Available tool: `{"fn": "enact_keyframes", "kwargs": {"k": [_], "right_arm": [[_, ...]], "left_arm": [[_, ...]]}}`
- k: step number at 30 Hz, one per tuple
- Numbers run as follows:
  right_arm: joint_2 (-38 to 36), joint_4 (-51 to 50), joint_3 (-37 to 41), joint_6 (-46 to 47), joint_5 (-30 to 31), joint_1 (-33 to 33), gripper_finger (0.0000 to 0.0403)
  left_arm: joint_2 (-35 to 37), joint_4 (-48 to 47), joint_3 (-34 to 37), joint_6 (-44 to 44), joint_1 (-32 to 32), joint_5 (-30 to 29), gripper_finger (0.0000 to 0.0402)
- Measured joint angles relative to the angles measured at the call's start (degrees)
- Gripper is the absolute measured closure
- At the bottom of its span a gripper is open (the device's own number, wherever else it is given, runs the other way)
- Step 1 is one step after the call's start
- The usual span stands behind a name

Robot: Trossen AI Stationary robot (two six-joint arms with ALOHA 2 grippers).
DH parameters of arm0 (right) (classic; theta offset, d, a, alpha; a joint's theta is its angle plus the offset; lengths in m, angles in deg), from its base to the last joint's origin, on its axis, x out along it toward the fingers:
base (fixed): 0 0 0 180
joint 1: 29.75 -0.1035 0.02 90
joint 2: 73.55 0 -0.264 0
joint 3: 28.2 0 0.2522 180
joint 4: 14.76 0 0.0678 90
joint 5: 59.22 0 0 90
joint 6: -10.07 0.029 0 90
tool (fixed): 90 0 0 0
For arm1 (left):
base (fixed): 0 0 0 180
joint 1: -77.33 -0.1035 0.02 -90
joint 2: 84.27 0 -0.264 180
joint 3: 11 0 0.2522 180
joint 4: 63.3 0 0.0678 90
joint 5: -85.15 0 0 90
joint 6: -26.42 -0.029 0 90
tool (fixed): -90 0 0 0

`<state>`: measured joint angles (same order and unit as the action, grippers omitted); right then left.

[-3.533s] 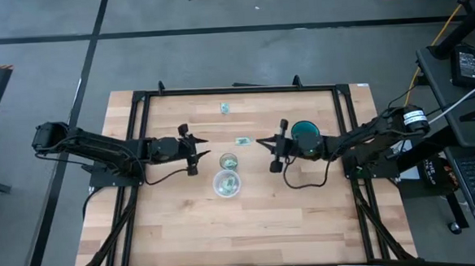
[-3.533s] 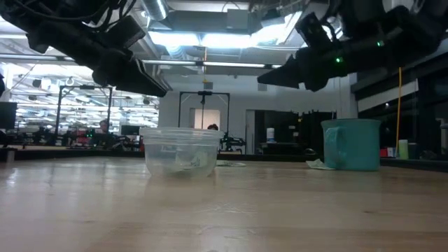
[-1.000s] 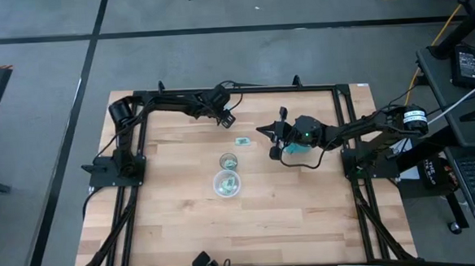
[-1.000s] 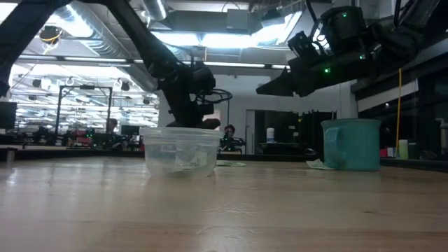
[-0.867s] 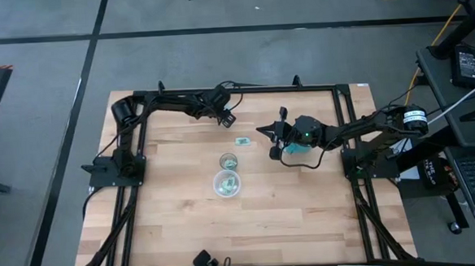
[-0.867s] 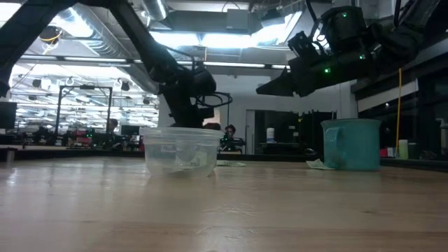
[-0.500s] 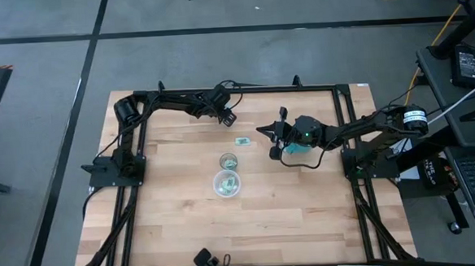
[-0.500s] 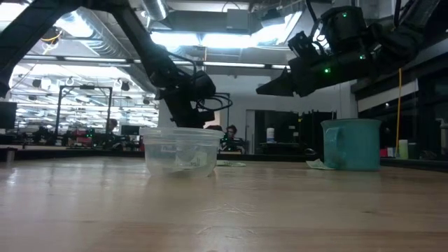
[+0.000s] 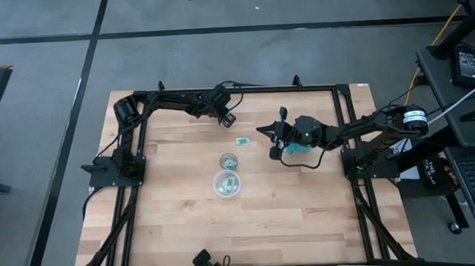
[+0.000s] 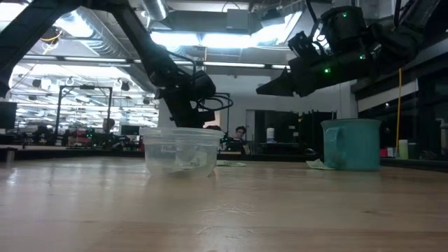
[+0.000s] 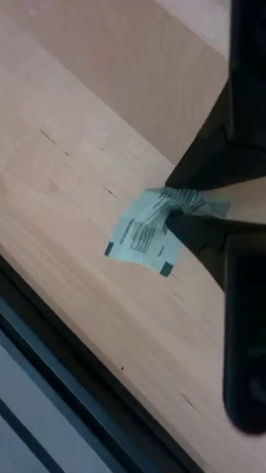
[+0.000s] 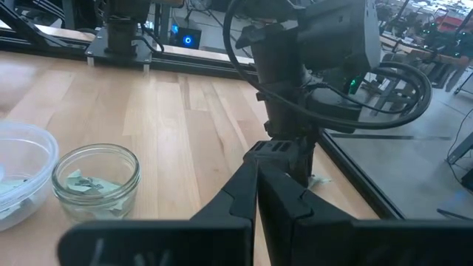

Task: Pick and place items into bin
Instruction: Put the transparent stevia packet into the transparent bin

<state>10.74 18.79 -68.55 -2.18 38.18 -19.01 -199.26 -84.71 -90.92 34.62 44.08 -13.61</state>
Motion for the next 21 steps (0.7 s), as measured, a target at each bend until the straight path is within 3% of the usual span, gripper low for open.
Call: {"fn": "enact_keyframes", "kwargs": {"k": [6,14,21], "right_arm": [[0.0,0.0,0.0,0.0,0.0,0.0,0.0386],[0.0,0.0,0.0,0.0,0.0,0.0,0.0386],[0.0,0.0,0.0,0.0,0.0,0.0,0.0386]], "left_arm": [[0.1,-1.3,0.0,0.0,0.0,1.1,0.0395],[2.7,-5.2,0.4,-1.7,0.2,6.1,0.0398],[9.2,-10.9,0.4,-4.3,1.1,6.4,0.0398]]}}
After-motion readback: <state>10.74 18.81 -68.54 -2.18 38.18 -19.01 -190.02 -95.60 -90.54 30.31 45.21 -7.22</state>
